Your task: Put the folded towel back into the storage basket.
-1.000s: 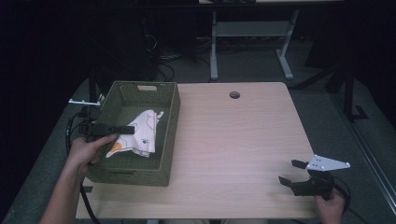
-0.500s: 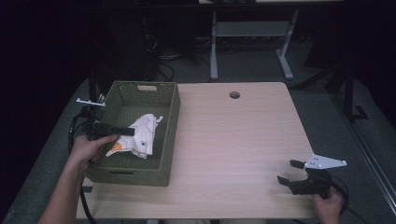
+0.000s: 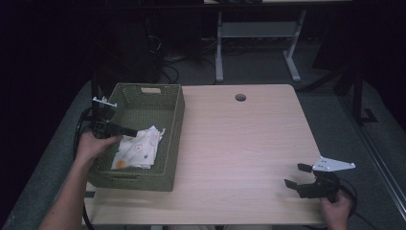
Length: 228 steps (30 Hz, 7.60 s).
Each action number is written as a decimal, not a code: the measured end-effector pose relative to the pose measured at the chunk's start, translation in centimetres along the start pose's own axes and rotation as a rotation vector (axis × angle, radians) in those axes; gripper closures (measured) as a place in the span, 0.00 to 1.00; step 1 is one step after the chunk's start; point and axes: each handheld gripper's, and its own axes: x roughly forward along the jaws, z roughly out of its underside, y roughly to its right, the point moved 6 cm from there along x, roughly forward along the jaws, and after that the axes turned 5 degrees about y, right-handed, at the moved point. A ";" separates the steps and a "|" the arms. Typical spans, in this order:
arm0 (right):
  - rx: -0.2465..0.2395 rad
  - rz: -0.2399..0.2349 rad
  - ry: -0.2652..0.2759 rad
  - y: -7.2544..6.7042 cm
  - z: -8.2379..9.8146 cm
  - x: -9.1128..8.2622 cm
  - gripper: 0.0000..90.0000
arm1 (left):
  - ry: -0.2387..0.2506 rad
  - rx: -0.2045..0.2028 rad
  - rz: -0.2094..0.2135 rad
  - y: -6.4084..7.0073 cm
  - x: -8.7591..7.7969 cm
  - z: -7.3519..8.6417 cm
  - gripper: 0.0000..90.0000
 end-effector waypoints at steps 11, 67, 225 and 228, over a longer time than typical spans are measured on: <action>-0.001 -0.015 0.009 -0.3 -0.1 -0.2 0.15 | -0.193 0.077 -0.024 1.9 2.9 1.5 0.64; -0.068 -0.036 0.044 -0.5 -1.0 -1.6 0.15 | -0.312 0.008 -0.282 0.8 6.9 1.3 0.95; -0.047 -0.027 0.098 -0.5 -1.1 -2.4 0.15 | 0.210 0.473 0.493 29.0 5.7 -0.6 0.49; -0.046 -0.026 0.099 -0.6 -1.1 -2.4 0.15 | 0.194 0.473 0.516 29.9 6.5 -0.5 0.49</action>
